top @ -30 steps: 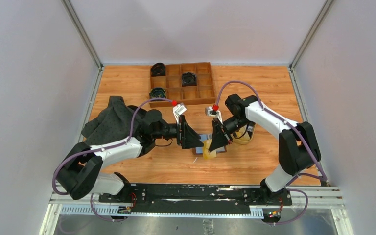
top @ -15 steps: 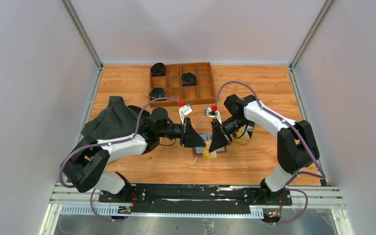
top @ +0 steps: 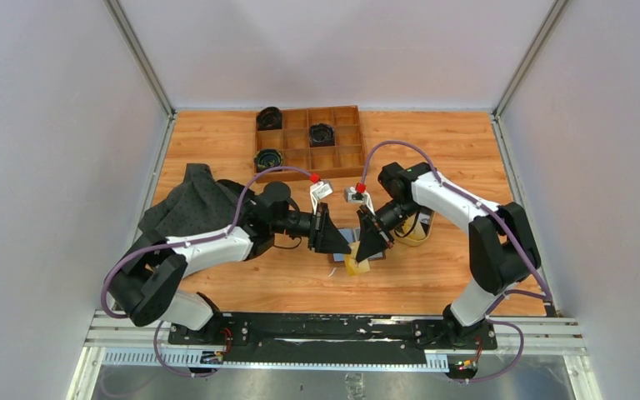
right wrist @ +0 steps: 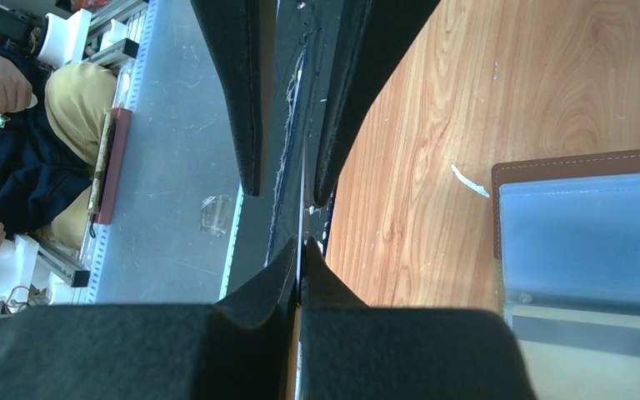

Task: Put the credit cards into the card holder
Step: Insert the credit card into the card holder.

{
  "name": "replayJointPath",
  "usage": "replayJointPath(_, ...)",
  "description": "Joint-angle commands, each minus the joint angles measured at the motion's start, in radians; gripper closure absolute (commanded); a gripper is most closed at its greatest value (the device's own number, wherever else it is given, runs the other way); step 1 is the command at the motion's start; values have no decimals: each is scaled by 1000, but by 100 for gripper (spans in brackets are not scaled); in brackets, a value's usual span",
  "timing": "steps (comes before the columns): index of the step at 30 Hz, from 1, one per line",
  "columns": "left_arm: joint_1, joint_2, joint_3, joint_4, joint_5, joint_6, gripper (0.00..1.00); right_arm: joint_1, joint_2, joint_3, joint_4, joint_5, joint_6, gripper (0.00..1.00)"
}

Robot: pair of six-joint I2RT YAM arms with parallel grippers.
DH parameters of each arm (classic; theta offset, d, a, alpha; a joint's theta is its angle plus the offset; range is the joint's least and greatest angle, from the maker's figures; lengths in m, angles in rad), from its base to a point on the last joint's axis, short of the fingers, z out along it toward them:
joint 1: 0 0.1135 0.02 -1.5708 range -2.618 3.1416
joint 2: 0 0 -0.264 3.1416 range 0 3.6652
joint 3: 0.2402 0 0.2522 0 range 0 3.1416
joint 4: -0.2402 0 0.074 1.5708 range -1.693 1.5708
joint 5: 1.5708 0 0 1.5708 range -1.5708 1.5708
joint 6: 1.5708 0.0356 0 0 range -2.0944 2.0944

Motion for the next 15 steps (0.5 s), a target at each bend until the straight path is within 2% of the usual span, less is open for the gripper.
replayJointPath(1, -13, 20, 20, -29, 35, 24, 73, 16, 12, 27, -30, 10, -20, 100)
replayJointPath(5, -17, 28, 25, -28, 41, 23, 85, 16, 14, 26, -31, 10, -21, 100)
replayJointPath(8, -18, 29, 28, -28, 38, 24, 100, 16, 14, 26, -32, 11, -20, 100)
replayJointPath(11, -18, 19, 21, -29, 20, 29, 100, 16, 14, 26, -31, 16, -20, 99)
replayJointPath(12, -18, 17, 18, -29, 14, 30, 100, 16, 13, 27, -32, 16, -21, 96)
replayJointPath(15, -18, 6, 1, -30, 3, 30, 100, 17, 4, 25, -39, 16, -27, 67)
